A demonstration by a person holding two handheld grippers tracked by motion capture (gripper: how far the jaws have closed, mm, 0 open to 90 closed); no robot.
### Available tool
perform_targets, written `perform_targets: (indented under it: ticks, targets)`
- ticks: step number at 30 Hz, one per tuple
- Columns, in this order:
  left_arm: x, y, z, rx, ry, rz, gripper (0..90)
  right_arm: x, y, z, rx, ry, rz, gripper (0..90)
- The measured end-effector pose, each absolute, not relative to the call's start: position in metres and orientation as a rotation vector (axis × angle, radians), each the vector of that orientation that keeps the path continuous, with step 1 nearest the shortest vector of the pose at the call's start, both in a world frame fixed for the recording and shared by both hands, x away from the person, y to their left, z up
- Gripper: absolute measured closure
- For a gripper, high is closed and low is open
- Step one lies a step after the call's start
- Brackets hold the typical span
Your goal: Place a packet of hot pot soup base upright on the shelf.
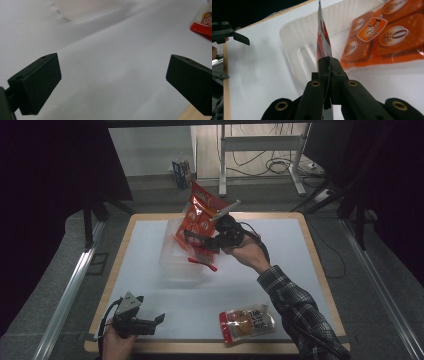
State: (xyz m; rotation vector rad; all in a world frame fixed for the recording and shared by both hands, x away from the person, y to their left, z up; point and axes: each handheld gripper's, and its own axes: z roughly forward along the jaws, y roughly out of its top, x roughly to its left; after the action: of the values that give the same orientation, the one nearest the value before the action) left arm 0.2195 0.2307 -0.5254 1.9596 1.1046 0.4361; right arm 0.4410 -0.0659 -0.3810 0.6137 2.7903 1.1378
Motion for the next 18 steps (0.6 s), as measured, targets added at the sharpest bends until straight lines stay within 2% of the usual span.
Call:
perform_targets:
  ticks: [18]
  targets:
    - [0.219,0.232,-0.525,1.958,1.104,0.433,0.0,0.454,-0.022,-0.386,0.575,2.791,1.104,88.6]
